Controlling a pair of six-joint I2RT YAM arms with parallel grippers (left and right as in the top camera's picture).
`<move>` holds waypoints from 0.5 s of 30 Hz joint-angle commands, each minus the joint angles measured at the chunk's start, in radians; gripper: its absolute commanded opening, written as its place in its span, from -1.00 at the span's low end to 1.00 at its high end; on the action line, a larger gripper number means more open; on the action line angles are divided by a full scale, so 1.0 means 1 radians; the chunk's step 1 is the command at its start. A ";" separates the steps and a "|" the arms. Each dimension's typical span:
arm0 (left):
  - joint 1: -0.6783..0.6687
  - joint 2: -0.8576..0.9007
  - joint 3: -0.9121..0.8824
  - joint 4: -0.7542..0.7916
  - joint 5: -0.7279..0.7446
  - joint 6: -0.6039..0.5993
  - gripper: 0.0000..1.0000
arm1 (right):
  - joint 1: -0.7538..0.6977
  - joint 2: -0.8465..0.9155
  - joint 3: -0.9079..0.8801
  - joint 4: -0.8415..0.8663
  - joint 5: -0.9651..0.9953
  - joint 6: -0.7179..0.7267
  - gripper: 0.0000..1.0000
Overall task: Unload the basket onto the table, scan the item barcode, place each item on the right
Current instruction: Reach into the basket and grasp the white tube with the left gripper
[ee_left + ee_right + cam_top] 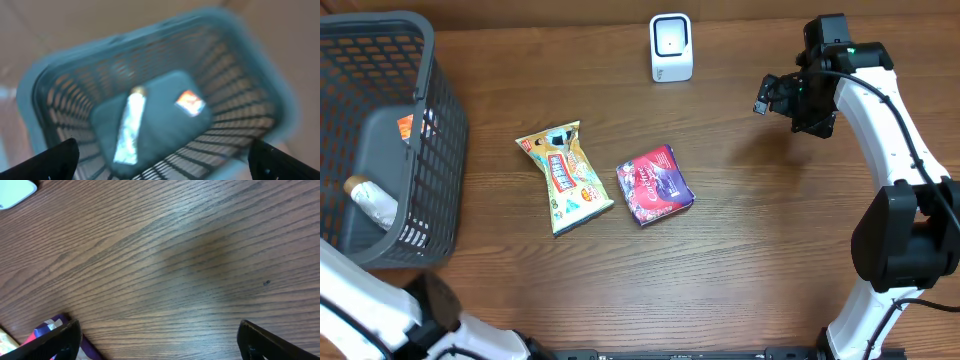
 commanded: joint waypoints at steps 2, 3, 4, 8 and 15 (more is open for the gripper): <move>0.044 0.123 -0.092 -0.007 0.024 -0.004 1.00 | 0.000 -0.027 0.028 0.002 0.006 0.005 1.00; 0.044 0.136 -0.109 -0.007 0.019 -0.011 1.00 | 0.000 -0.027 0.028 0.002 0.006 0.005 1.00; 0.044 0.151 -0.126 -0.007 0.009 -0.021 1.00 | 0.000 -0.027 0.028 0.002 0.006 0.005 1.00; 0.040 0.208 -0.195 -0.007 -0.087 -0.084 1.00 | 0.000 -0.027 0.028 0.002 0.006 0.005 1.00; 0.013 0.307 -0.319 0.030 -0.102 -0.084 1.00 | 0.000 -0.027 0.028 0.002 0.006 0.005 1.00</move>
